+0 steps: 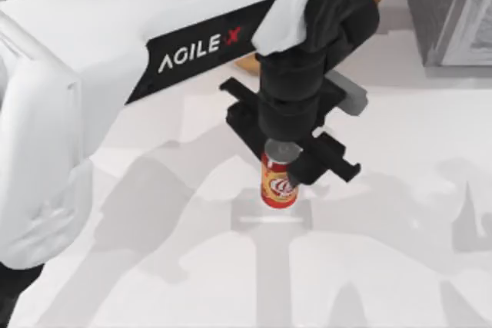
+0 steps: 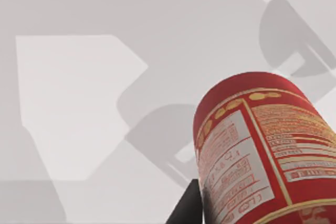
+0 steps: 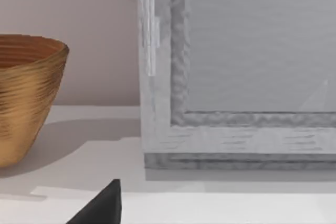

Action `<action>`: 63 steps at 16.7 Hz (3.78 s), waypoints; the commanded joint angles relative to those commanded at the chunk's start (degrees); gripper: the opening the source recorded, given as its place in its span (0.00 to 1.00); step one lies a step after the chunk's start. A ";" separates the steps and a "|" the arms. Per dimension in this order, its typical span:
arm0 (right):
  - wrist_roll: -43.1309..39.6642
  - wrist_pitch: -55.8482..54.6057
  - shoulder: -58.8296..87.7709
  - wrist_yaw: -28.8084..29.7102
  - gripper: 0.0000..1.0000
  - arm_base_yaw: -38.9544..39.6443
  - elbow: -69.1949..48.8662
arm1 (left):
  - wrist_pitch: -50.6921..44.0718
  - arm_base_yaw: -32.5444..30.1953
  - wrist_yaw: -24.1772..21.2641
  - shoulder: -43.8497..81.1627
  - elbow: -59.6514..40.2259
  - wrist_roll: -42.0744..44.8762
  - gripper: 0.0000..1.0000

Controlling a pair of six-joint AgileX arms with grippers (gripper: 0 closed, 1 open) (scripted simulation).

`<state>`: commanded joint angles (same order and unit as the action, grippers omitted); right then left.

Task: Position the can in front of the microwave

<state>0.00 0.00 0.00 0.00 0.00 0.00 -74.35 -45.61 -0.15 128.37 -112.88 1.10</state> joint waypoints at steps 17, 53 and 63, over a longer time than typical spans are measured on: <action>0.00 0.00 0.00 0.00 1.00 0.00 0.00 | 0.30 46.88 0.54 -3.09 3.94 8.02 0.00; 0.00 0.00 0.00 0.00 1.00 0.00 0.00 | 2.40 54.75 0.48 -4.11 6.37 9.70 1.00; 0.00 0.00 0.00 0.00 1.00 0.00 0.00 | -5.82 54.63 0.48 -3.76 -1.92 9.68 1.00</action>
<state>0.00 0.00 0.00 0.00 0.00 0.00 -80.17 9.02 0.33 124.61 -114.80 10.78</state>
